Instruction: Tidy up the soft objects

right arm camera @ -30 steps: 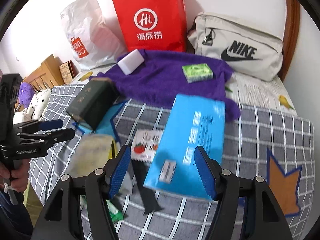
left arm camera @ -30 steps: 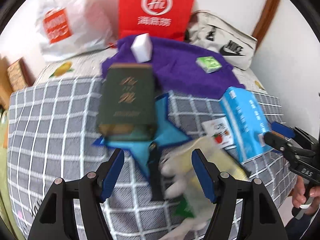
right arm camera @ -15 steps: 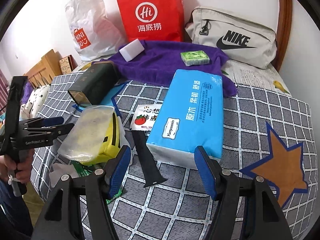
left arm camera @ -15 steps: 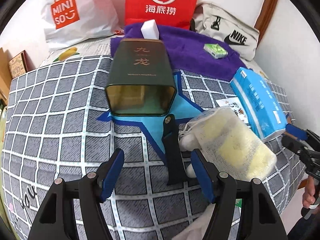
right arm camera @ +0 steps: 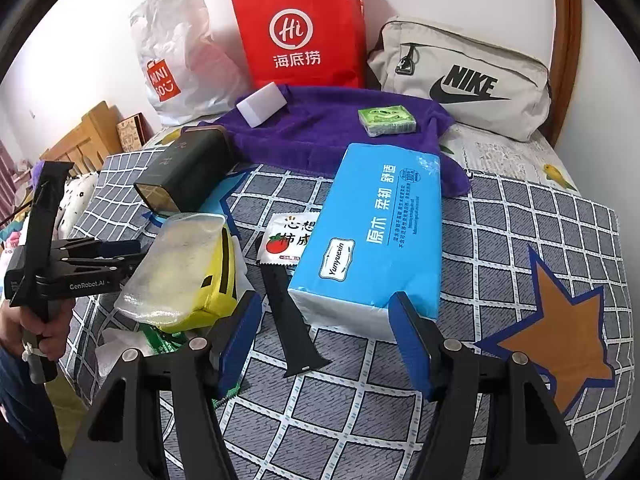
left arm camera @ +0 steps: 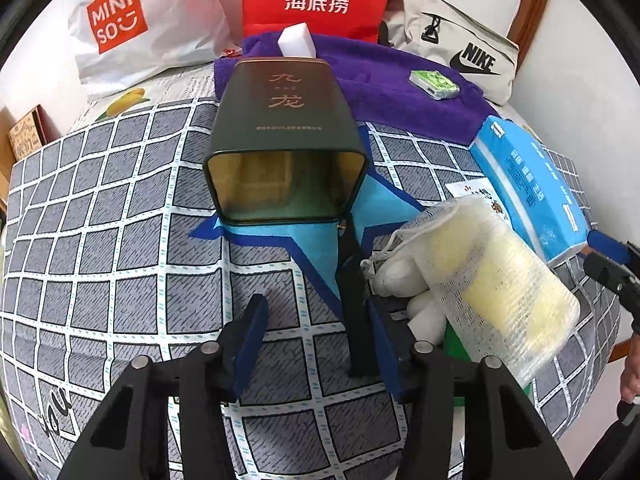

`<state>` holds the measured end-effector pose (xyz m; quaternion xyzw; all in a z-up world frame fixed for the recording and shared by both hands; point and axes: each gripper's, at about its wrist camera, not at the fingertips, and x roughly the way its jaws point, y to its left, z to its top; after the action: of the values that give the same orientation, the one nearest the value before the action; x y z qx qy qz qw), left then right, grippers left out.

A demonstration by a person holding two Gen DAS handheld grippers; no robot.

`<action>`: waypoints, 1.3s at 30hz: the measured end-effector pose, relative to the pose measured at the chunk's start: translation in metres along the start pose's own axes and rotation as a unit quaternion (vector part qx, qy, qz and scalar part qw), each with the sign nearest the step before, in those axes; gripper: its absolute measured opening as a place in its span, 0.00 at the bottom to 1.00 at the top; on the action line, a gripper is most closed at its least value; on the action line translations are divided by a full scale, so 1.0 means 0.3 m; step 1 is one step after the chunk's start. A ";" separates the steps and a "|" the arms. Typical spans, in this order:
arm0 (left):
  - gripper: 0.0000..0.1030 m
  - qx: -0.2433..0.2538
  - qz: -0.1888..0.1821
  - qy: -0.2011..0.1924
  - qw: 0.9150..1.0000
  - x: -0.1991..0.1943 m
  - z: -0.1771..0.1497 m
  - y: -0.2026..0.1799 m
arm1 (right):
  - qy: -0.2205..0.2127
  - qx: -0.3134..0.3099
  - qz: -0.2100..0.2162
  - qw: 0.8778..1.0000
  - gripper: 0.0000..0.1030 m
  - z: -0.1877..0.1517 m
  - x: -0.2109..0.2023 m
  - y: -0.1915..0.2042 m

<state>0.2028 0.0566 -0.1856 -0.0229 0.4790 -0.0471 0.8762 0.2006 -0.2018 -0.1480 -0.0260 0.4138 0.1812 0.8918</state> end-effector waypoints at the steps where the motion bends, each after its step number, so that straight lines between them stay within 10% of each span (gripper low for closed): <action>1: 0.43 0.004 -0.003 -0.001 1.000 0.003 0.000 -0.005 | -0.001 0.000 0.001 1.000 0.64 0.000 0.001 0.000; 9: 0.14 0.014 0.012 -0.002 1.000 0.028 0.027 -0.016 | -0.002 -0.001 0.001 1.000 0.65 0.000 0.001 0.003; 39: 0.05 0.006 0.022 -0.043 0.999 -0.079 -0.019 0.043 | -0.007 -0.024 0.025 0.999 0.64 -0.016 -0.049 0.107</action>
<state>0.1859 0.0719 -0.1699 -0.0094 0.4407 -0.0293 0.8972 0.1773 -0.1773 -0.1369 -0.0361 0.4035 0.2140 0.8888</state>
